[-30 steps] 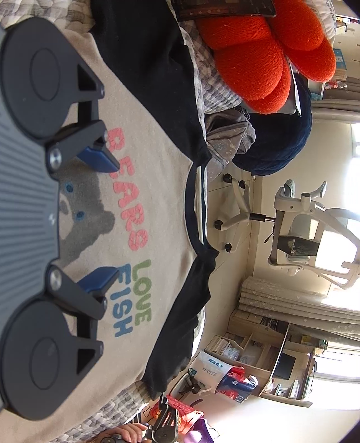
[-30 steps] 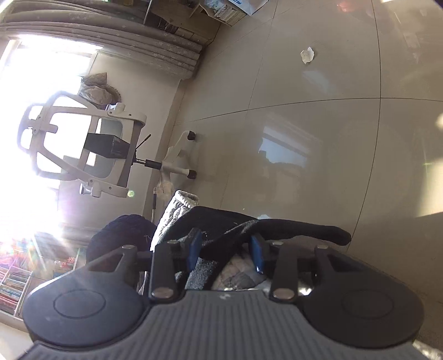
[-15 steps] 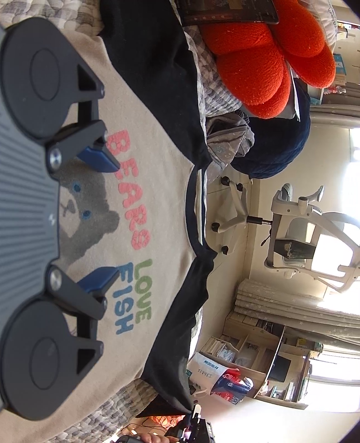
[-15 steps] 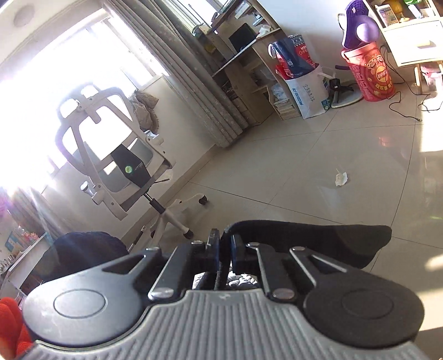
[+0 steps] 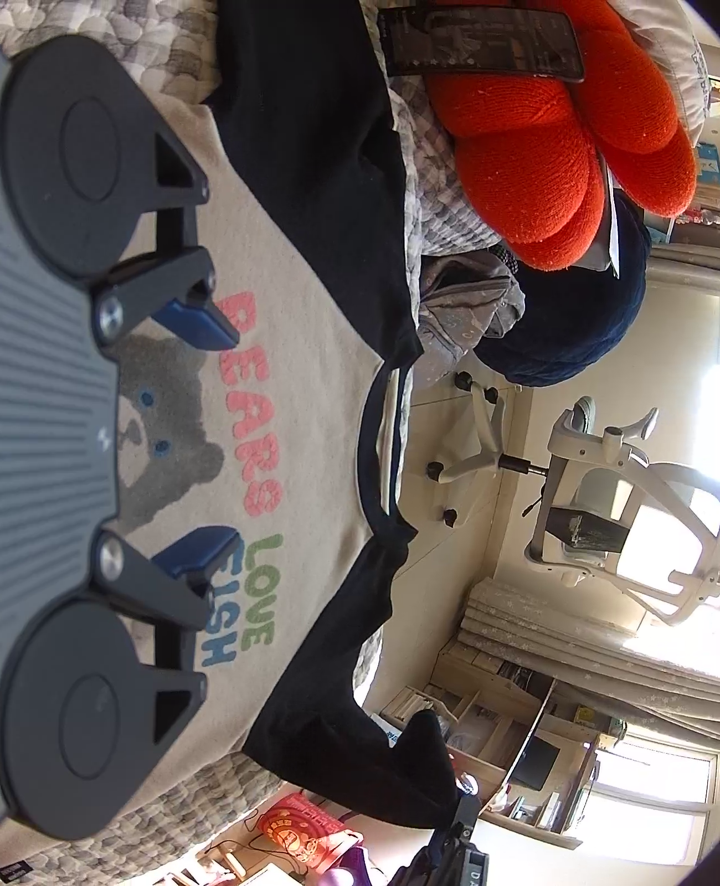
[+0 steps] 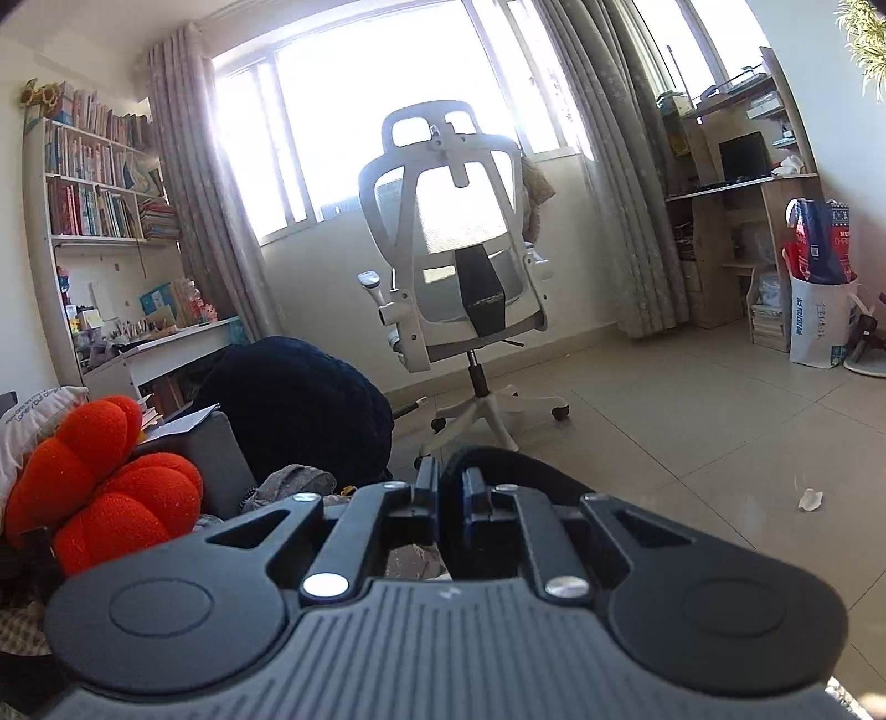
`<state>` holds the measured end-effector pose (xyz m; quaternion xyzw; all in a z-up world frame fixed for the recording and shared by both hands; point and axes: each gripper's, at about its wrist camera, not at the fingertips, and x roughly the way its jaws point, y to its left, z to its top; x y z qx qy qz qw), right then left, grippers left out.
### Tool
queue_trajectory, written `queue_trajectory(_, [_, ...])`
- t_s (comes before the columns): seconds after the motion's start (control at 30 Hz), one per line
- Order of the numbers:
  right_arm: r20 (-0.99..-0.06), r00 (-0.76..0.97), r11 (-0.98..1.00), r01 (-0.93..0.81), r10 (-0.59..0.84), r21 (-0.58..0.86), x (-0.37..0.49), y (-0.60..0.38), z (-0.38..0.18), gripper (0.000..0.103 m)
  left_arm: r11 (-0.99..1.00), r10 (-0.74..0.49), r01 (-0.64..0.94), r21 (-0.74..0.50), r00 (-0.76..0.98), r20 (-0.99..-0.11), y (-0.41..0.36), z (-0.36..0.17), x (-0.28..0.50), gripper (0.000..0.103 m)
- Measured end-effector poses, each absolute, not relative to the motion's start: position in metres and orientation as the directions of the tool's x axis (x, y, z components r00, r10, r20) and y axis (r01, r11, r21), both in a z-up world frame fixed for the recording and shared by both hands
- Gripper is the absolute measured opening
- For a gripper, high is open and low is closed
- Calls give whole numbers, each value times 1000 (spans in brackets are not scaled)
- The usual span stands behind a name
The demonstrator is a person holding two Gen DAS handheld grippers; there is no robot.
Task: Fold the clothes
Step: 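Lay the black sleeve across the sweatshirt front with the right gripper and open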
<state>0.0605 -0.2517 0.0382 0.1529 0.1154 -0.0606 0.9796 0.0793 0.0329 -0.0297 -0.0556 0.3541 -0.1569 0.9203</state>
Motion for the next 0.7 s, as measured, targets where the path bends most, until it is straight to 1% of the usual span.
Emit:
queue_trajectory(0.13, [-325,946,962,79,12,263,75,-216,28,11,954,-296,176,-242,673,-678,37,-13,91,69])
queue_trajectory(0.23, [-396,915,963,40,71,265,81,-196,9,11,947,-303,120,-299,650,-697,41,-5,95,69])
queue_trajectory(0.33, [-461,880,955,34,111,294,85,-181,-4,11,924,-333,78,-374,642,-690,45,-4,94,69])
queue_trajectory(0.43, [-527,837,940,47,147,337,87,-176,-24,11,908,-360,79,-412,653,-666,47,-12,87,69])
queue_trajectory(0.47, [-543,825,934,58,153,351,85,-172,-29,11,903,-369,88,-420,659,-656,47,-16,85,69])
queue_trajectory(0.5, [-557,815,924,72,162,375,82,-172,-35,17,903,-373,95,-420,661,-651,48,-21,84,69])
queue_trajectory(0.53, [-568,804,914,79,178,398,80,-174,-41,18,908,-362,87,-411,656,-662,49,-24,86,69])
queue_trajectory(0.6, [-583,787,911,68,202,407,75,-176,-46,17,916,-344,71,-395,648,-680,51,-30,89,69])
queue_trajectory(0.67, [-590,778,912,55,217,408,73,-182,-38,29,915,-341,63,-399,651,-678,56,-32,91,69])
queue_trajectory(0.7, [-593,773,912,48,224,408,72,-185,-34,49,915,-339,60,-399,653,-678,58,-33,91,69])
